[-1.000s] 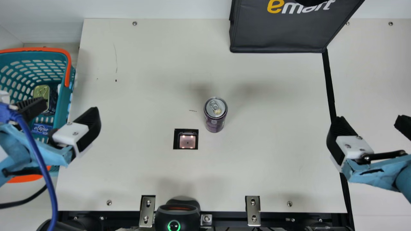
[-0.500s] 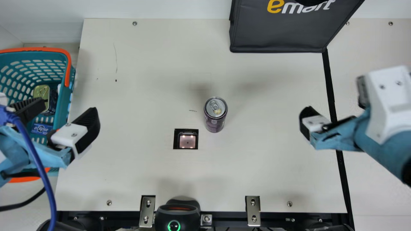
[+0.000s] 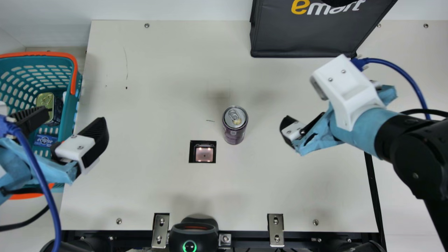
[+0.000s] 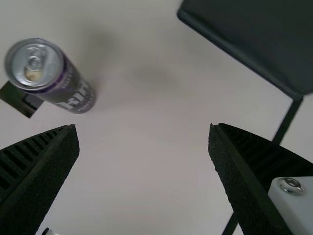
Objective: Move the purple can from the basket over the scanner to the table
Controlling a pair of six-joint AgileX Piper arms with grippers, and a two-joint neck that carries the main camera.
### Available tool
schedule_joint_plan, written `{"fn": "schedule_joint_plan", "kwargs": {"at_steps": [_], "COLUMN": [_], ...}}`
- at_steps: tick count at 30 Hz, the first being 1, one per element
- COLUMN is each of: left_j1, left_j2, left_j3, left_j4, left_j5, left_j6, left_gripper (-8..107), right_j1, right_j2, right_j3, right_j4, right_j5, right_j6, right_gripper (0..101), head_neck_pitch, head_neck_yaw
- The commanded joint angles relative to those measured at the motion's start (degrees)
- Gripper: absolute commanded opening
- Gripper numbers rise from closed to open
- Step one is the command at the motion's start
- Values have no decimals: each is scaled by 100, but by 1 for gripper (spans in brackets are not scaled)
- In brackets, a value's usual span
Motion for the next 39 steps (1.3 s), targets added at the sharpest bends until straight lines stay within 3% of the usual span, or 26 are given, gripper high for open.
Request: {"fn": "schedule_joint_plan", "kwargs": {"at_steps": [1, 19, 32, 39], "left_j1": [0, 0, 0, 0], "left_j2": [0, 0, 0, 0], "left_j3": [0, 0, 0, 0], "left_j4": [0, 0, 0, 0], "left_j5": [0, 0, 0, 0], "left_j6": [0, 0, 0, 0], "left_gripper": [90, 90, 90, 90], "right_j1": [84, 719, 1034, 1082], "right_j2": [19, 476, 942, 1152], "right_j3": [20, 305, 502, 555], "right_j4": [244, 1447, 1641, 1698], "right_j5": [-69, -929, -1612, -1783], "right_j6": [-308, -1512, -1581, -1592], "right_gripper": [95, 95, 95, 95], "head_neck_pitch": [-175, -175, -175, -175], "head_neck_yaw": [9, 9, 9, 9]}}
